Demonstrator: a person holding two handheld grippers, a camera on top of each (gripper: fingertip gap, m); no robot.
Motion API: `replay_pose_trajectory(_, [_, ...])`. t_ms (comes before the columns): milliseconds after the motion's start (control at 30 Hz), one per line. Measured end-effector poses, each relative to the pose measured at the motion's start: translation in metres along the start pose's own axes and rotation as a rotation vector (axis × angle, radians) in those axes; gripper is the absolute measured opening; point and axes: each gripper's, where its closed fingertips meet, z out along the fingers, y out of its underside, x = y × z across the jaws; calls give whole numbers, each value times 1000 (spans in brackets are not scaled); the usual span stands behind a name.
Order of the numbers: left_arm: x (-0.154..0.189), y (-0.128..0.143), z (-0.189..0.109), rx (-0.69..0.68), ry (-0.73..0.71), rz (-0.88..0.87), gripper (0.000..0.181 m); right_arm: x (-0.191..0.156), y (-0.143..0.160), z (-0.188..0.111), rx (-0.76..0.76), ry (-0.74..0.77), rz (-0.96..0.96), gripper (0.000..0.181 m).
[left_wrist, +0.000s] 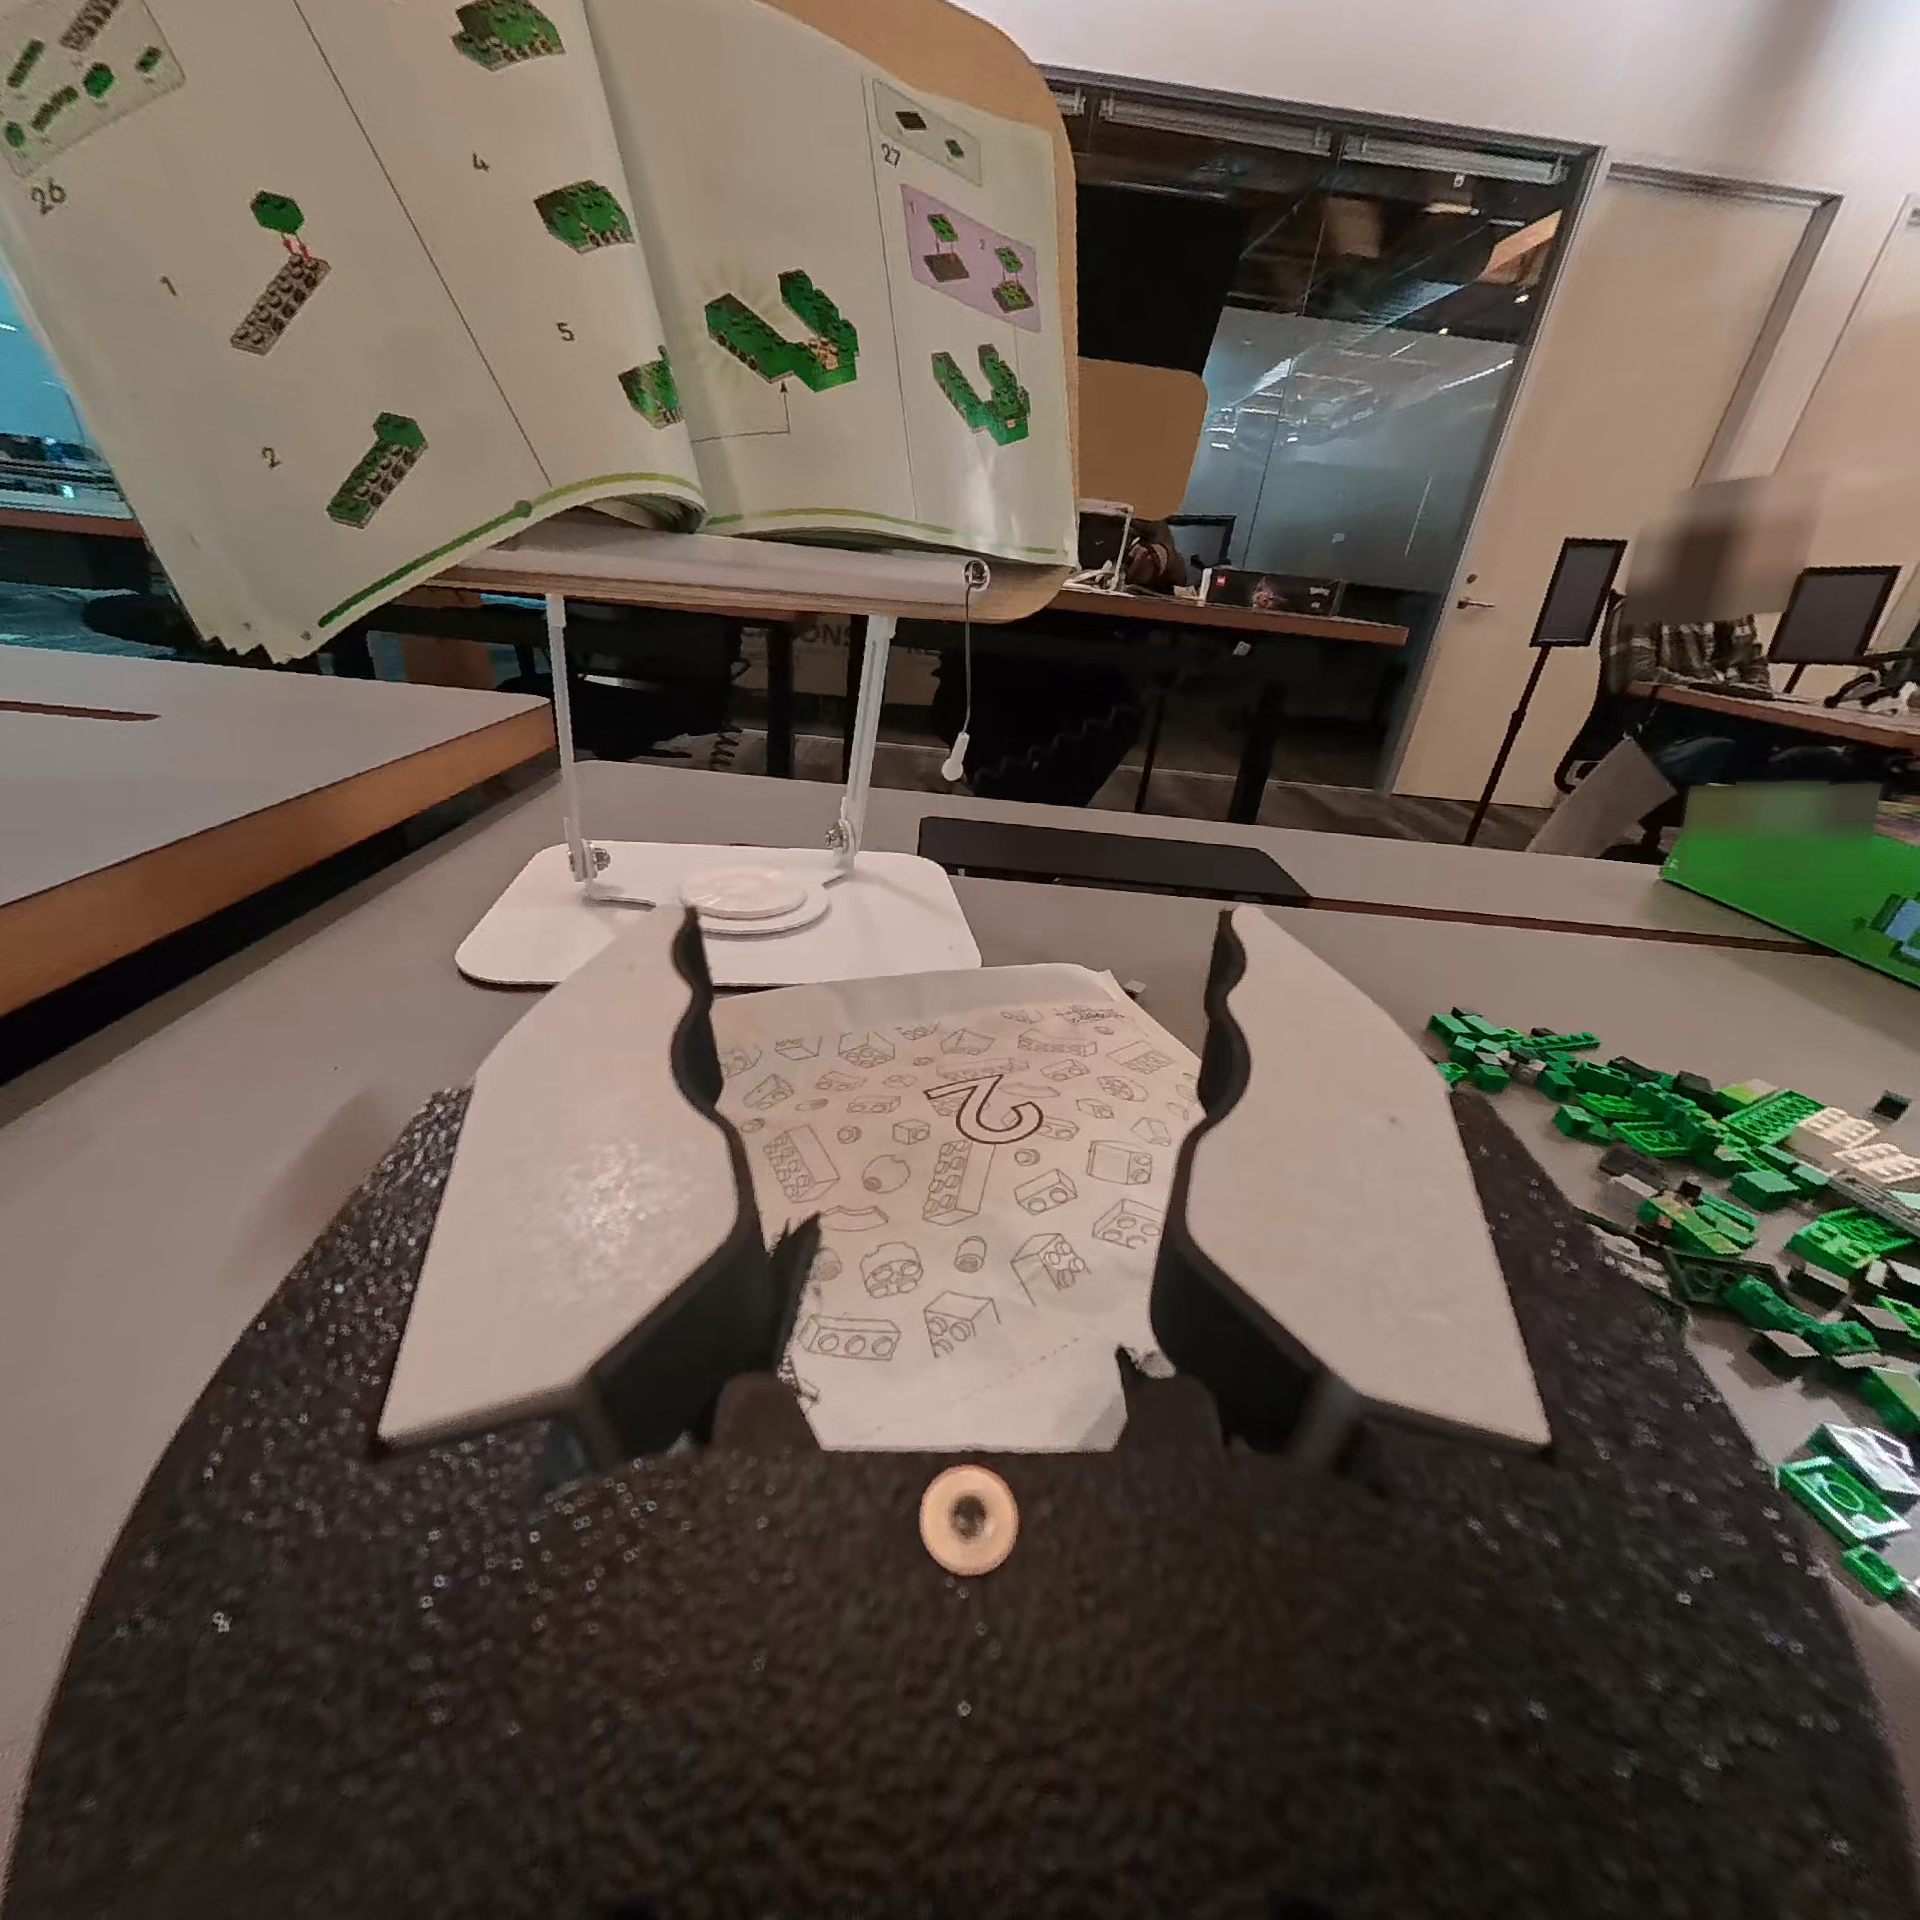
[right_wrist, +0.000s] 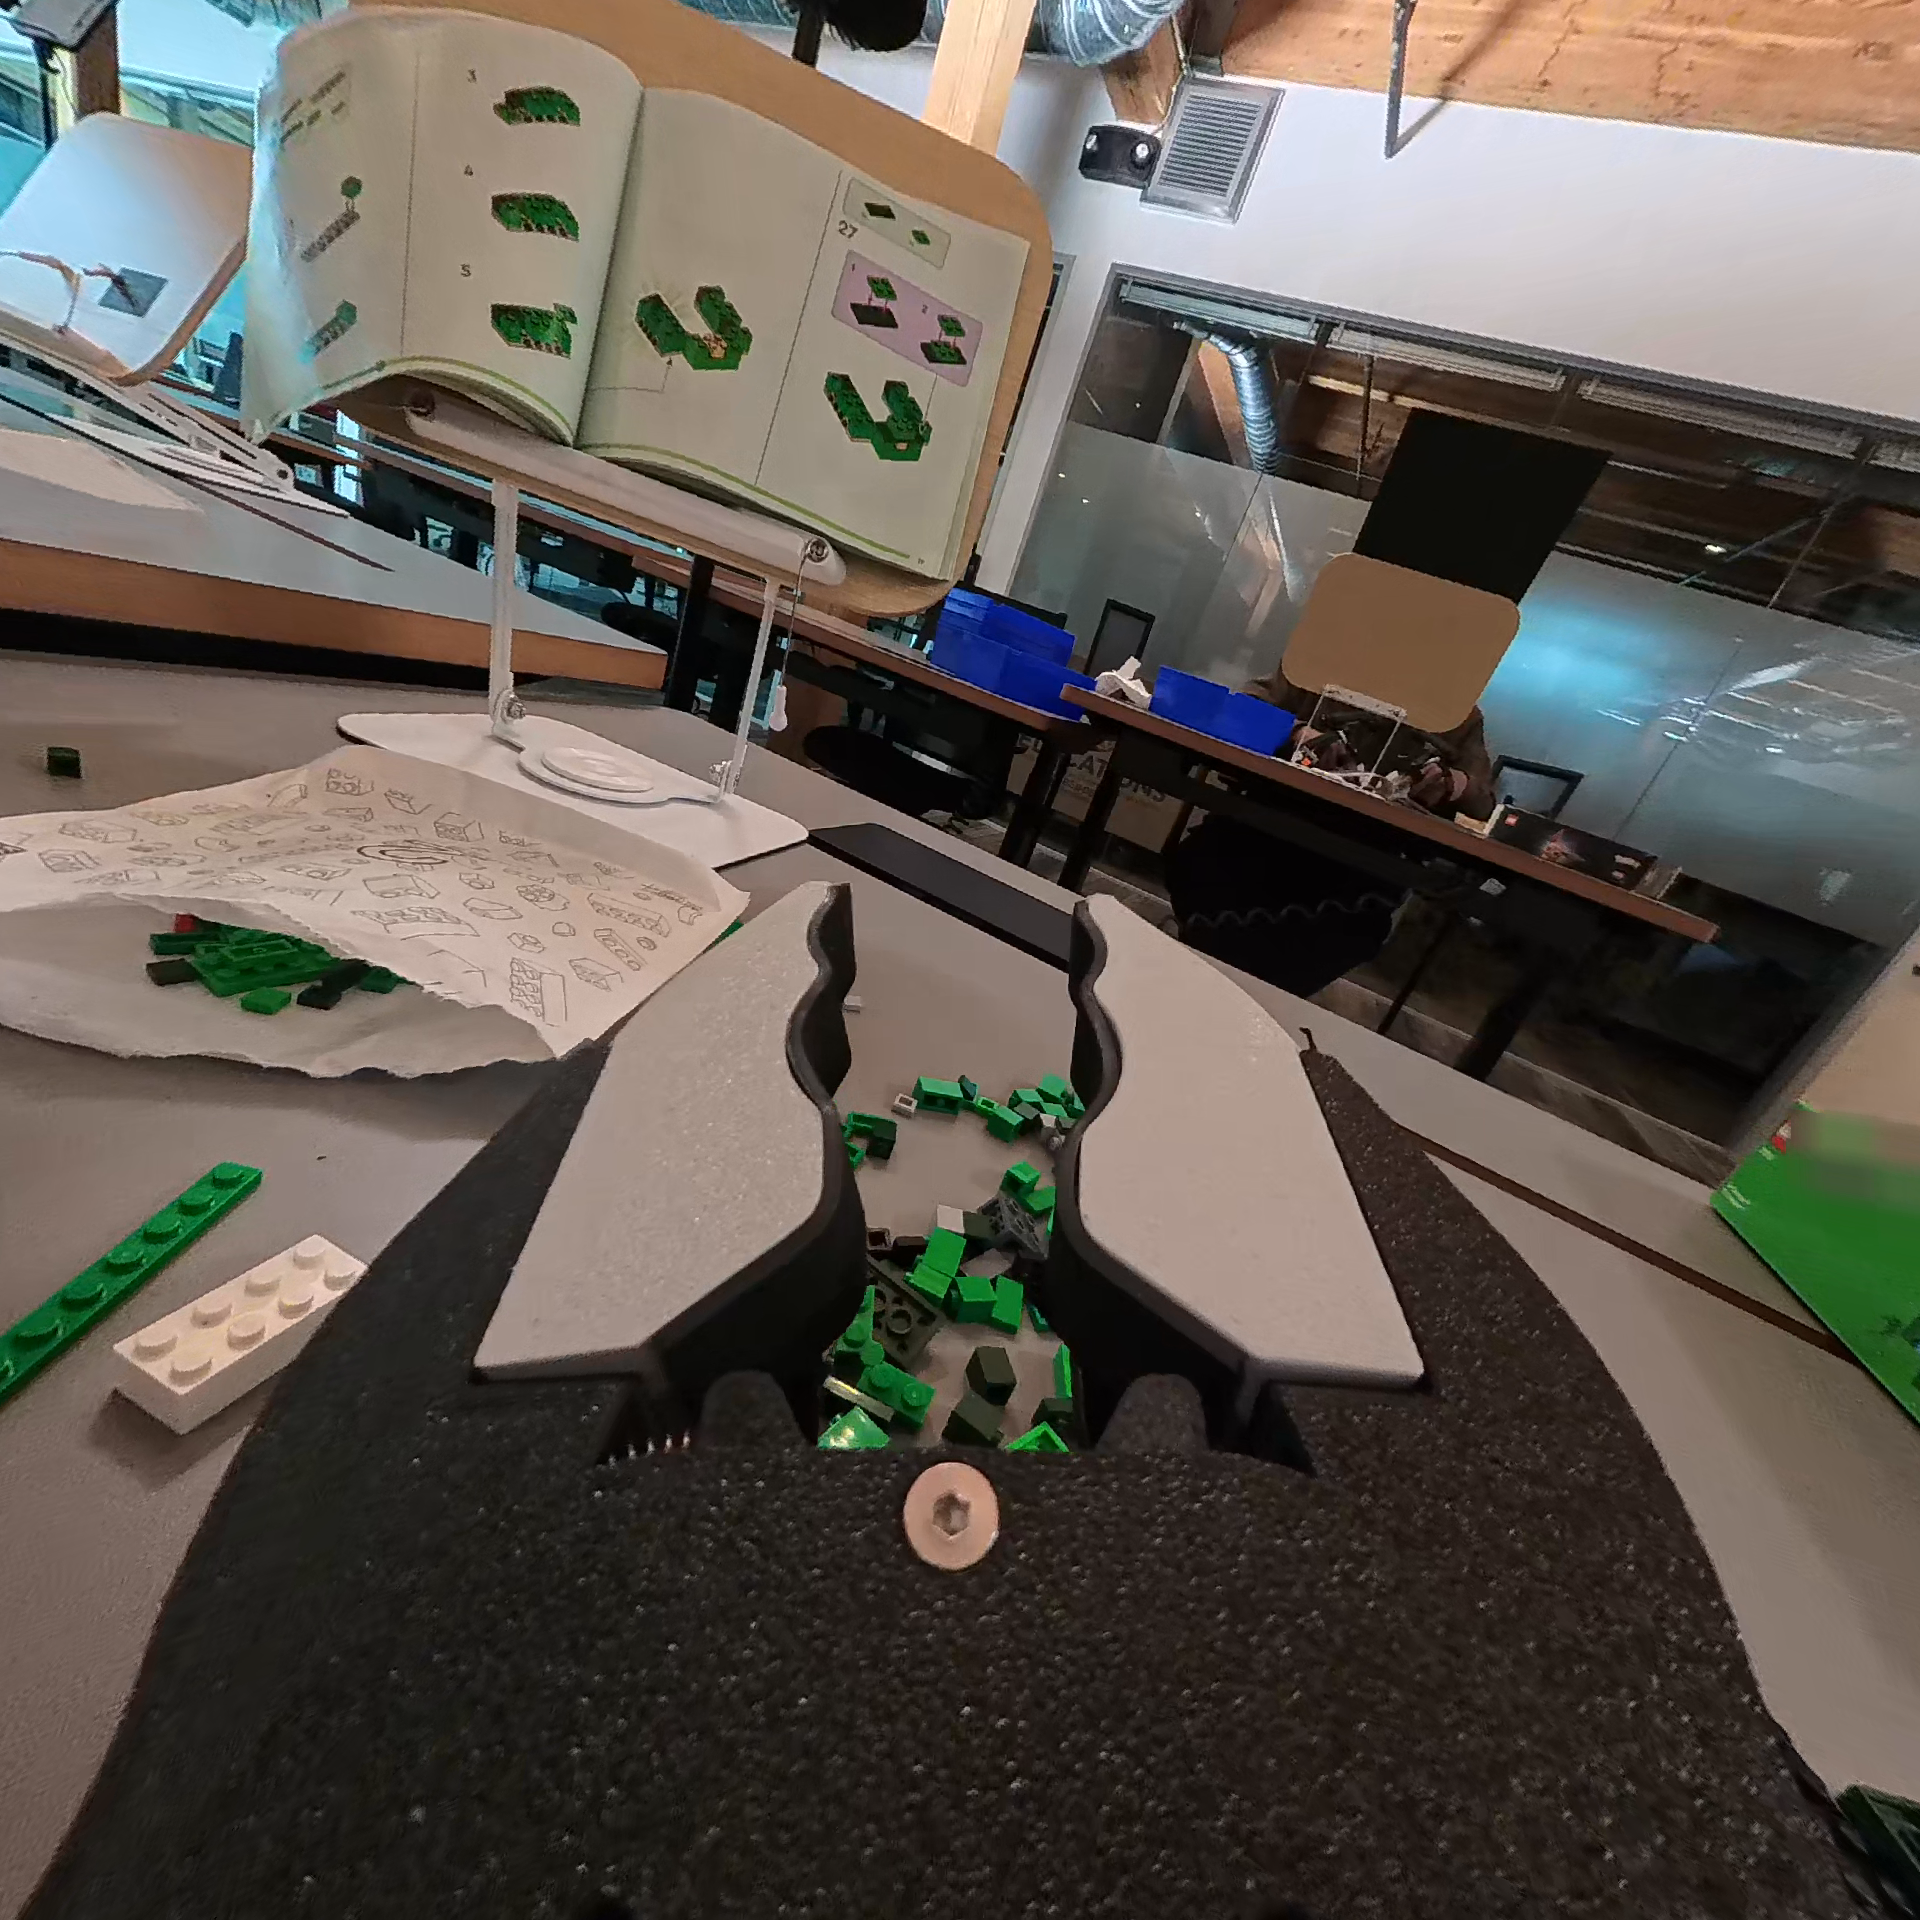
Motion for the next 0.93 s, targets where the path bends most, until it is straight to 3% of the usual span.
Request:
replay_pose_trajectory(300, [-11,-4,-3,25,-38,-20,86,9,-2,-3,12,40,22,38])
replay_pose_trajectory(533, [-14,-7,-4,40,-37,-44,84,86,-35,-27,101,265,137,31])
replay_pose_trajectory(667, [-8,-8,-4,50,-33,8,80,132,-35,-45,106,382,183,21])
replay_pose_trajectory(933, [-4,-7,-3,47,-17,22,77,164,-17,-56,63,463,230,11])
